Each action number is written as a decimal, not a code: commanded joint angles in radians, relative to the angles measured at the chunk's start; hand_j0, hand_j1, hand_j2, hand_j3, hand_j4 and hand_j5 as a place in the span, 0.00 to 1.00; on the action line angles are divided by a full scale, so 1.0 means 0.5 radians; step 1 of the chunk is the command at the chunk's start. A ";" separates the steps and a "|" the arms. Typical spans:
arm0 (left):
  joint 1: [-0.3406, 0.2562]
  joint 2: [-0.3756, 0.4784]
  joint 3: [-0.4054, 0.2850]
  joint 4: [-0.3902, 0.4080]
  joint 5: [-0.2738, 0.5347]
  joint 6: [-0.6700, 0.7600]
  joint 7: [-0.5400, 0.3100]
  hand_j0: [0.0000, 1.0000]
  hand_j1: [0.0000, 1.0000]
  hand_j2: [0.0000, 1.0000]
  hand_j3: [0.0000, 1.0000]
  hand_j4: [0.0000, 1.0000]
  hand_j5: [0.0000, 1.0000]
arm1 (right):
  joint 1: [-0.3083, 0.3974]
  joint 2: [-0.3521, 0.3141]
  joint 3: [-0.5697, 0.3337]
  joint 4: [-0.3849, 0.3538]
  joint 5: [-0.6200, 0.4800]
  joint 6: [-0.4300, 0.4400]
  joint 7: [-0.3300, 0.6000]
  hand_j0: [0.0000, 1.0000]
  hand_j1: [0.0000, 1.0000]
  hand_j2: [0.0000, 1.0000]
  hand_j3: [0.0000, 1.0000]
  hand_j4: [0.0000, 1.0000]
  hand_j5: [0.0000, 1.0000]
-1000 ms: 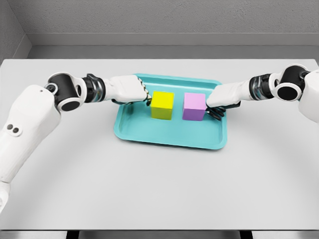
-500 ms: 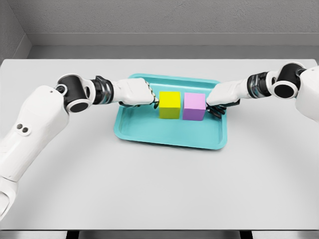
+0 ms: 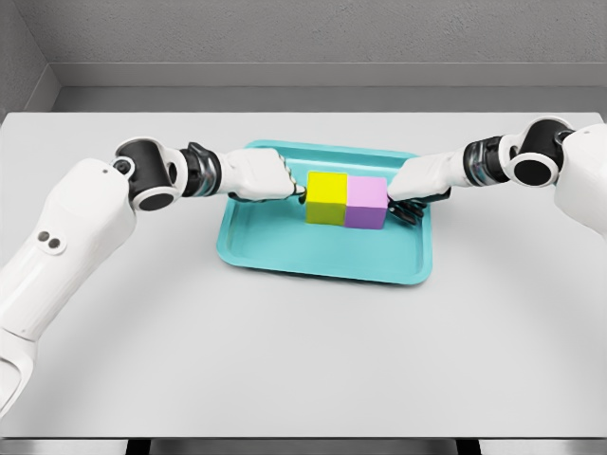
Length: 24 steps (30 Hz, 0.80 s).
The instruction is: Push two cubes
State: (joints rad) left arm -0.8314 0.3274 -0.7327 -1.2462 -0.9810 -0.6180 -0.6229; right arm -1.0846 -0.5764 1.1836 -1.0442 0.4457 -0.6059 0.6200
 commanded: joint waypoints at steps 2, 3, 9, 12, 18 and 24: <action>0.000 0.002 -0.007 0.004 0.041 0.014 0.024 0.62 0.62 0.62 0.62 0.62 0.62 | 0.000 0.014 0.020 -0.004 -0.005 -0.010 -0.018 0.15 0.15 0.15 0.15 0.15 0.15; 0.000 0.011 -0.004 0.001 0.045 0.014 0.024 0.62 0.62 0.62 0.62 0.62 0.62 | 0.000 0.014 0.020 -0.004 -0.005 -0.010 -0.018 0.15 0.15 0.15 0.15 0.15 0.15; 0.003 0.057 0.014 0.001 0.060 0.014 0.024 0.61 0.61 0.61 0.61 0.61 0.61 | 0.000 0.008 0.023 0.002 -0.005 -0.010 -0.018 0.15 0.15 0.15 0.15 0.15 0.15; 0.003 0.066 0.017 -0.002 0.060 0.014 0.024 0.61 0.61 0.61 0.61 0.61 0.61 | 0.000 0.005 0.023 0.014 -0.005 -0.010 -0.018 0.15 0.15 0.15 0.15 0.15 0.15; -0.052 0.121 0.024 -0.075 0.155 0.014 0.024 0.61 0.61 0.61 0.61 0.61 0.61 | -0.003 -0.013 0.023 0.014 -0.005 -0.010 -0.018 0.15 0.15 0.15 0.15 0.15 0.15; -0.037 0.732 0.036 -0.364 0.474 0.014 0.024 0.65 0.65 0.65 0.65 0.65 0.65 | -0.049 -0.065 0.013 0.008 -0.005 -0.010 -0.018 0.15 0.15 0.15 0.15 0.15 0.15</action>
State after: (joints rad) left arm -0.8437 0.6027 -0.7181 -1.3902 -0.7851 -0.6134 -0.6113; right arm -1.1152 -0.5964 1.1949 -1.0426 0.4056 -0.6126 0.6227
